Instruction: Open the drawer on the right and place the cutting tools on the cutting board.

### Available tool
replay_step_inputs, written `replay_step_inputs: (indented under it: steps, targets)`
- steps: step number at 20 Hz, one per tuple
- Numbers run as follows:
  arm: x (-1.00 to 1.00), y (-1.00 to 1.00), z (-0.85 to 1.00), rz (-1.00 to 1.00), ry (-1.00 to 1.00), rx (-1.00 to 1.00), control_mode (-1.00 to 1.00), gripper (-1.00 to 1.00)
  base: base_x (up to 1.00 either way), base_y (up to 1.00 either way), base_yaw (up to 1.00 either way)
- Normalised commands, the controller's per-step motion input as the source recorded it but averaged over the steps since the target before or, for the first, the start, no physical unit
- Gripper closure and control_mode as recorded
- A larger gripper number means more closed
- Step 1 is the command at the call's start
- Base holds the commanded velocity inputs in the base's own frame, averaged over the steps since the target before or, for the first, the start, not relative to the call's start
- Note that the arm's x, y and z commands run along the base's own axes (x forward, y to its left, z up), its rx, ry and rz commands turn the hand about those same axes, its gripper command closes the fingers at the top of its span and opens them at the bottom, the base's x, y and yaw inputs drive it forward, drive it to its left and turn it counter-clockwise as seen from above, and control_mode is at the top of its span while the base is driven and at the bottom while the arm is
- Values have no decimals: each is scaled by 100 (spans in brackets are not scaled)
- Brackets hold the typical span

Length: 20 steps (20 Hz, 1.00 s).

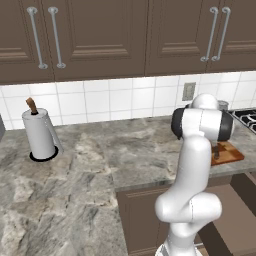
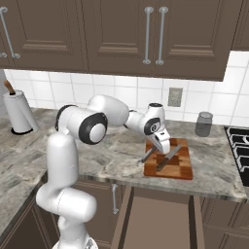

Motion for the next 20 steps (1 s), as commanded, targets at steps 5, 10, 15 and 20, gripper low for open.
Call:
replay_step_inputs:
  steps: [5, 10, 15, 20]
  targets:
    - [0, -38, 0, 0, 0, 0, -100, 100, 0, 0, 0]
    - [0, -14, 0, 0, 0, 0, -100, 100, 0, 0, 0]
    - [10, 0, 6, 0, 0, 0, -100, 100, 0, 0, 0]
    - [18, 0, 2, -2, 0, 0, -100, -100, 0, 0, 0]
